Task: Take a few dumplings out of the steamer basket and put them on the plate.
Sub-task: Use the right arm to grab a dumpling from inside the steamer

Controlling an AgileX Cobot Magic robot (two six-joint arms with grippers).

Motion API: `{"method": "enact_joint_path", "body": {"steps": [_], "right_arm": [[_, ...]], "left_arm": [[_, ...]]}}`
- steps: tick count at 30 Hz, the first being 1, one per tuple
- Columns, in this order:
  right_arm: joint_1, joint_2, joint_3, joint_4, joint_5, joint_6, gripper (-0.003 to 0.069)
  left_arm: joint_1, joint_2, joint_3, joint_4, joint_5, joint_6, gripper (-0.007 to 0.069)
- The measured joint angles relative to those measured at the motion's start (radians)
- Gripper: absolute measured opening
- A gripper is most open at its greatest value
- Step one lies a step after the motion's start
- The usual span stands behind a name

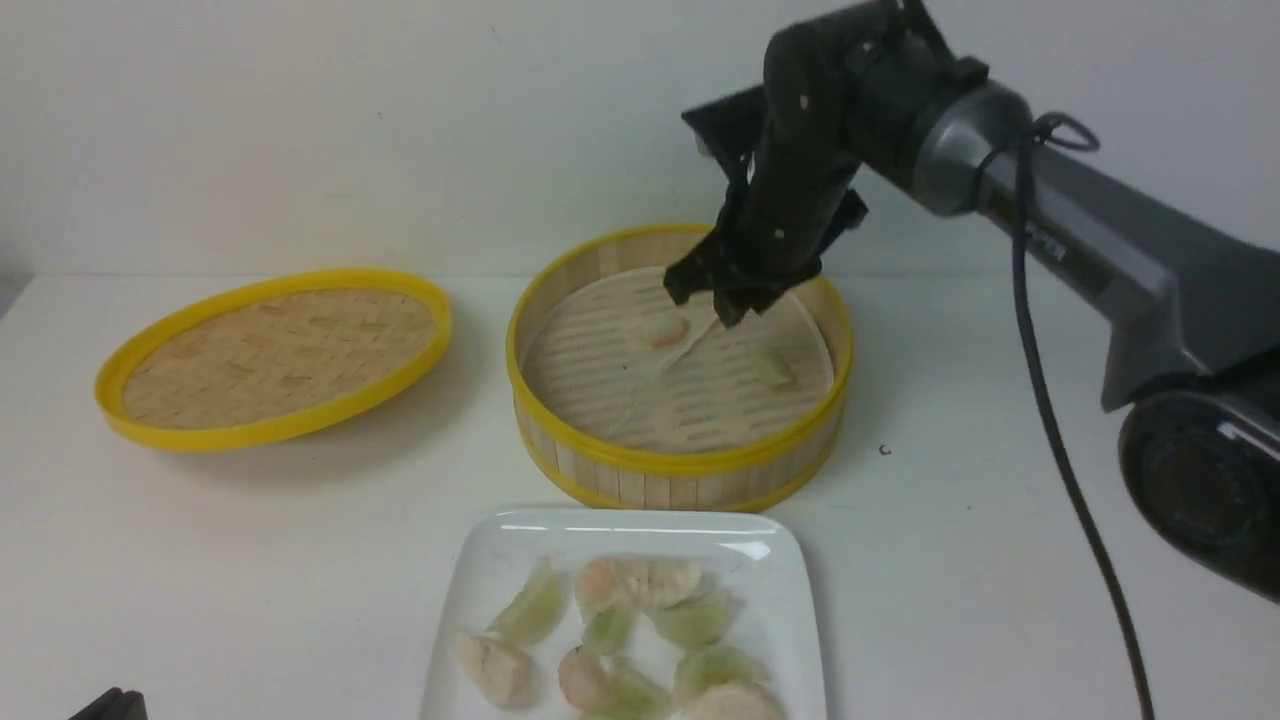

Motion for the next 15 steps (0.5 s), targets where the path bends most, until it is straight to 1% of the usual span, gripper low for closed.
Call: {"method": "enact_joint_path", "body": {"steps": [1, 4, 5, 6, 7, 8, 9, 10, 11, 12, 13, 15], "right_arm": [[0.0, 0.017, 0.009, -0.023, 0.001, 0.002, 0.0328], [0.0, 0.064, 0.01, -0.068, -0.002, 0.015, 0.0461], [0.0, 0.079, 0.01, -0.075, -0.004, 0.016, 0.0481], [0.0, 0.082, 0.01, -0.075, -0.005, 0.016, 0.0483], [0.0, 0.093, 0.009, -0.075, -0.004, 0.022, 0.0479], [0.0, 0.092, 0.008, -0.081, -0.011, 0.027, 0.0454], [0.0, 0.093, 0.008, -0.079, -0.013, 0.034, 0.0402], [0.0, 0.094, 0.008, -0.069, -0.014, 0.04, 0.0326], [0.001, 0.093, 0.008, -0.065, -0.014, 0.044, 0.0233], [0.001, 0.088, 0.009, -0.056, -0.014, 0.045, 0.0182], [0.001, 0.086, 0.01, -0.051, -0.014, 0.047, 0.0183], [0.001, 0.05, 0.026, 0.011, -0.011, 0.048, 0.0204]], "left_arm": [[0.0, 0.0, 0.0, 0.0, 0.0, 0.0, -0.0006], [0.0, 0.0, 0.0, 0.0, 0.0, 0.0, -0.0006], [0.0, 0.0, 0.0, 0.0, 0.0, 0.0, -0.0006], [0.0, 0.0, 0.0, 0.0, 0.0, 0.0, -0.0006], [0.0, 0.0, 0.0, 0.0, 0.0, 0.0, -0.0006], [0.0, 0.0, 0.0, 0.0, 0.0, 0.0, -0.0006], [0.0, 0.0, 0.0, 0.0, 0.0, 0.001, -0.0006], [0.0, 0.0, 0.0, 0.0, 0.0, 0.001, -0.0006], [0.0, 0.0, 0.0, 0.0, 0.001, 0.001, -0.0006], [0.0, 0.0, 0.0, 0.0, 0.001, 0.001, -0.0006], [0.0, 0.0, 0.0, 0.0, 0.001, 0.001, -0.0006], [0.0, 0.0, 0.0, 0.0, 0.001, 0.001, -0.0006]]}}
